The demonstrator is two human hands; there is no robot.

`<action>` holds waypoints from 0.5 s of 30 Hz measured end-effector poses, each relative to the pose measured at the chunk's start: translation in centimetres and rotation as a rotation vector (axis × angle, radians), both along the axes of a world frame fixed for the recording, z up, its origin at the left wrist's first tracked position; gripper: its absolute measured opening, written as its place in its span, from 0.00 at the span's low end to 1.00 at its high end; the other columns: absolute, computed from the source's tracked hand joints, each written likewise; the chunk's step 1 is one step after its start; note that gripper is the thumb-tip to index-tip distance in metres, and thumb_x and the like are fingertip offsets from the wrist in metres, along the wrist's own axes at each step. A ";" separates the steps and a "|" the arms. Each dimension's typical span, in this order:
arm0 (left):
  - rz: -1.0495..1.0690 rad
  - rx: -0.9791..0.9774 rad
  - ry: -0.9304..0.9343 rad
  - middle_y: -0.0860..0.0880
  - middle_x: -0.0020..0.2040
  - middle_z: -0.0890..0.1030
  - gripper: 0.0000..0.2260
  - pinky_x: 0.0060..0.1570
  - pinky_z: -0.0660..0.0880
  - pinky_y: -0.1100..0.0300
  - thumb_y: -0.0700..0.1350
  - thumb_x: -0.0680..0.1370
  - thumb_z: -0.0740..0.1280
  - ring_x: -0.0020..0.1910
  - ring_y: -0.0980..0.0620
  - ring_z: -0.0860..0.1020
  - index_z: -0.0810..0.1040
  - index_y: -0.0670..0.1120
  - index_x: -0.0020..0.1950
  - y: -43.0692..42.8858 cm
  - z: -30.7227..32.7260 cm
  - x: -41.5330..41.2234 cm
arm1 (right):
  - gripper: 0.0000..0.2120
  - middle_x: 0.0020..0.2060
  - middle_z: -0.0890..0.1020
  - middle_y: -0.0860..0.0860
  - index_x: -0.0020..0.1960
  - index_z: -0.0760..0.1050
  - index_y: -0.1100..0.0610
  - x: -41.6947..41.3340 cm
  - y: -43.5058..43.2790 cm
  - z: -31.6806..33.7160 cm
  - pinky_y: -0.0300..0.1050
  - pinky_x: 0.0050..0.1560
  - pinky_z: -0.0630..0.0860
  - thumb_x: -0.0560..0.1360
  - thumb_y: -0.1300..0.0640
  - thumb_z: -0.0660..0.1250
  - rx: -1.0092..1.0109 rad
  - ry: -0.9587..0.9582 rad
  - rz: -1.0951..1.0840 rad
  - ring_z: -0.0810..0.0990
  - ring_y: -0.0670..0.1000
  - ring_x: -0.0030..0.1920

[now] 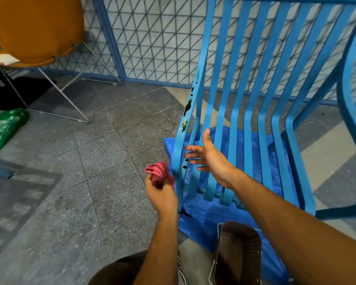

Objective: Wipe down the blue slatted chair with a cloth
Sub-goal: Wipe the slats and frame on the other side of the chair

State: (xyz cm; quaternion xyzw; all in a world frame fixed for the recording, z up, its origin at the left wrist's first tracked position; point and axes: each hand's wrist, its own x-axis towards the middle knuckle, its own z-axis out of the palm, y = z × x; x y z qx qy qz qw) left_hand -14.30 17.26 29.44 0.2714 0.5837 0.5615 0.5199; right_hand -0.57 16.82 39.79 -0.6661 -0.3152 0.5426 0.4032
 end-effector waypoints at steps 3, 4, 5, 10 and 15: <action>0.116 -0.174 -0.156 0.42 0.47 0.80 0.24 0.36 0.75 0.57 0.19 0.71 0.55 0.37 0.49 0.77 0.75 0.32 0.64 0.8 -3.9 0.0 | 0.40 0.54 0.85 0.47 0.57 0.82 0.44 0.2 -0.1 -1.2 0.53 0.66 0.72 0.74 0.24 0.38 0.007 -0.018 0.024 0.81 0.53 0.59; 0.128 -0.236 -0.147 0.41 0.46 0.79 0.23 0.35 0.74 0.56 0.20 0.71 0.55 0.35 0.49 0.76 0.75 0.32 0.63 0.7 -5.3 0.0 | 0.40 0.53 0.86 0.47 0.56 0.82 0.43 0.2 -0.1 -1.8 0.53 0.65 0.72 0.74 0.24 0.38 0.010 -0.022 0.030 0.81 0.54 0.59; 0.134 -0.289 -0.142 0.40 0.45 0.78 0.22 0.34 0.74 0.57 0.20 0.72 0.55 0.34 0.50 0.76 0.76 0.33 0.61 0.5 -6.6 0.1 | 0.39 0.53 0.86 0.47 0.56 0.82 0.43 0.2 0.0 -2.3 0.52 0.64 0.73 0.74 0.24 0.38 0.017 -0.029 0.039 0.81 0.54 0.59; 0.063 -0.355 -0.197 0.50 0.30 0.71 0.19 0.27 0.67 0.60 0.17 0.70 0.51 0.28 0.54 0.68 0.72 0.38 0.42 -1.3 -12.4 1.0 | 0.35 0.49 0.85 0.44 0.49 0.83 0.39 -0.7 0.9 -5.4 0.46 0.56 0.75 0.73 0.24 0.41 0.068 -0.084 0.075 0.82 0.52 0.55; -0.017 -0.586 -0.082 0.38 0.40 0.74 0.15 0.24 0.72 0.63 0.23 0.77 0.55 0.40 0.42 0.74 0.72 0.42 0.42 -2.3 -18.2 0.6 | 0.35 0.58 0.84 0.42 0.56 0.80 0.32 -0.3 1.0 -9.0 0.53 0.69 0.69 0.72 0.22 0.39 0.162 -0.300 0.249 0.79 0.45 0.62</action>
